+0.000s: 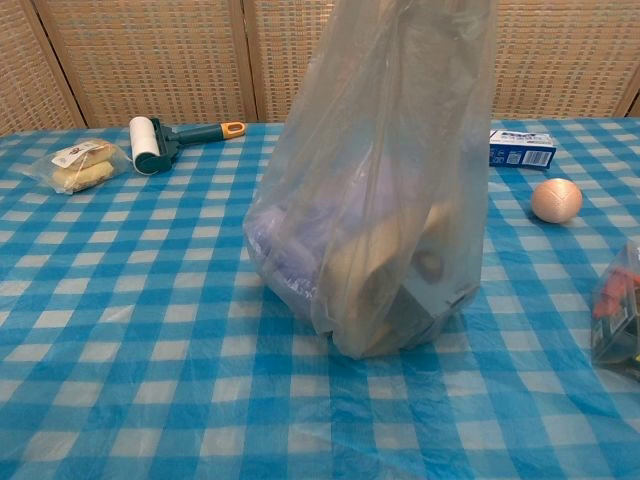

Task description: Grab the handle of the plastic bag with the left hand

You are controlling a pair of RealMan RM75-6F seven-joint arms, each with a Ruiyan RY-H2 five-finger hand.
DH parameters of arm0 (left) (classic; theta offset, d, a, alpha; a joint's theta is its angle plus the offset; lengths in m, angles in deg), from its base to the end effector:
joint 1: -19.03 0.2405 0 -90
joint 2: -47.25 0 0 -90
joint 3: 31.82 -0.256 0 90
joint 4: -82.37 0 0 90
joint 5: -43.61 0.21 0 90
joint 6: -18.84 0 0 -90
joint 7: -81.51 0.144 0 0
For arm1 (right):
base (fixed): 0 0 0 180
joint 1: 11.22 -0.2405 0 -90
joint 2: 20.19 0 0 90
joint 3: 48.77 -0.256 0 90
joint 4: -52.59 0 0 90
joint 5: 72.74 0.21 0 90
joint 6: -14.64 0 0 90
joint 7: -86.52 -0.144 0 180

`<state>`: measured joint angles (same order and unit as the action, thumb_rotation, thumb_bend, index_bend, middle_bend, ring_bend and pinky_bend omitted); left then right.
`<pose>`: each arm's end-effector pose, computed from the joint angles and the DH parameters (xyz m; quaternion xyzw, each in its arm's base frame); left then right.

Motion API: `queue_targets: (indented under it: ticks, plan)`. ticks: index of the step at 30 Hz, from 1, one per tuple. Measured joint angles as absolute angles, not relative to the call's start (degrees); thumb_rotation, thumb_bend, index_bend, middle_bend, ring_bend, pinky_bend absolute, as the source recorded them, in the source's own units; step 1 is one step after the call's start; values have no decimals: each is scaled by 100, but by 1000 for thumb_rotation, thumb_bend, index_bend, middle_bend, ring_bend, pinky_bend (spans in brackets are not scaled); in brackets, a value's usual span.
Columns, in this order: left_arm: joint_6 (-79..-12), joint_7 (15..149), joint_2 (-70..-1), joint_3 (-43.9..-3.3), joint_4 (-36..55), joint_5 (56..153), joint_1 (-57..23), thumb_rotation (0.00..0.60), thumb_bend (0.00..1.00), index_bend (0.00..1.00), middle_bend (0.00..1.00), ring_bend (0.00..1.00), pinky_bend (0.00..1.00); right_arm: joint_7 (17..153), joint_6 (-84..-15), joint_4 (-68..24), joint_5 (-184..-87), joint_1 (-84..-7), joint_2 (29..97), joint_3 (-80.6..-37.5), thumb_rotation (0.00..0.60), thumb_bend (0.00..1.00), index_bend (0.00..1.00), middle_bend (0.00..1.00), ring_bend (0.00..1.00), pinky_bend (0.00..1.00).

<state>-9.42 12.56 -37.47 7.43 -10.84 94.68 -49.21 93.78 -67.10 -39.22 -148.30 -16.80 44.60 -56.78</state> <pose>0.1260 0.3731 0.0385 0.3386 0.7768 0.4775 0.2323 -0.3286 -0.2019 0.1714 0.5548 -0.3848 0.3373 0.6560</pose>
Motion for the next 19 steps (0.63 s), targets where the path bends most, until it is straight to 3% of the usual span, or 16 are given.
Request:
queue_targets:
  ticks: [9, 19]
  plan:
    - [-1886, 2899, -3000, 594, -1825, 8797, -4870, 600, 1000, 1000, 1000, 942, 1000, 9394, -6752, -3971, -14878, -1669, 4447, -5660, 600, 0, 0, 0, 0, 0]
    - [-2381, 4005, -1639, 1173, -2858, 7806, -4835, 600, 1000, 1000, 1000, 942, 1000, 9410, -6773, -3993, -14897, -1674, 4448, -5659, 600, 0, 0, 0, 0, 0]
